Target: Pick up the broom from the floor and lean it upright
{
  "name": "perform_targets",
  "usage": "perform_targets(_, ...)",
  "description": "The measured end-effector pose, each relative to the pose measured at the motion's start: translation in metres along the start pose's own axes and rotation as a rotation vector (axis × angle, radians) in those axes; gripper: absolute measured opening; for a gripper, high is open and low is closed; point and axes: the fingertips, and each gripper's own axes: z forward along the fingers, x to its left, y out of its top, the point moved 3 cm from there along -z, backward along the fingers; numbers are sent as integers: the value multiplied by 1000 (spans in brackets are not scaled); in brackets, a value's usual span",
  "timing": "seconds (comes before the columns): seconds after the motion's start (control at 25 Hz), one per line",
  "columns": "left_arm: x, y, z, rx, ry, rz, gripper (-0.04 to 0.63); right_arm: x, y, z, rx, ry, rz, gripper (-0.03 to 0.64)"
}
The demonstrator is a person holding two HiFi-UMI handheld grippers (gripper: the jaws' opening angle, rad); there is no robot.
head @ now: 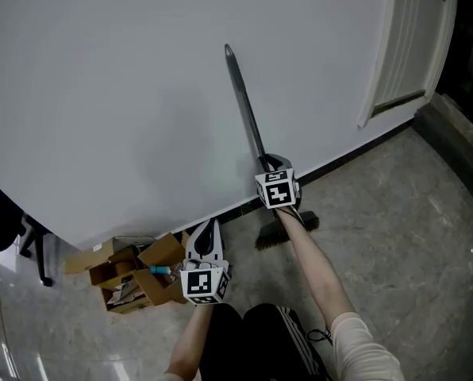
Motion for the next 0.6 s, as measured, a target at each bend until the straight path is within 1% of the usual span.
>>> perform_targets(0.08,4,4,-3,2,9,5,44,1,1,3,-6,1,-5,84)
perform_targets(0.28,7,10,-8,-6,27,-17,44,1,2,-4,-32,-16,-19,86)
perform_targets(0.36,8,13,-6,-11,31,-21,44,4,2,-5,-45,-6,-13,86)
perform_targets(0.4,8,15,-4,-17,31,-23,43,5,1,-4,-52,12,5,102)
perform_targets(0.44,8,18,-2,-23,30,-22,44,6,1,-3,-57,34,23,185)
perform_targets(0.48,8,20,1,-29,30,-21,43,6,2,-4,-61,51,34,224)
perform_targets(0.6,3,23,4,-37,29,-28,44,2,8,-13,-82,59,22,232)
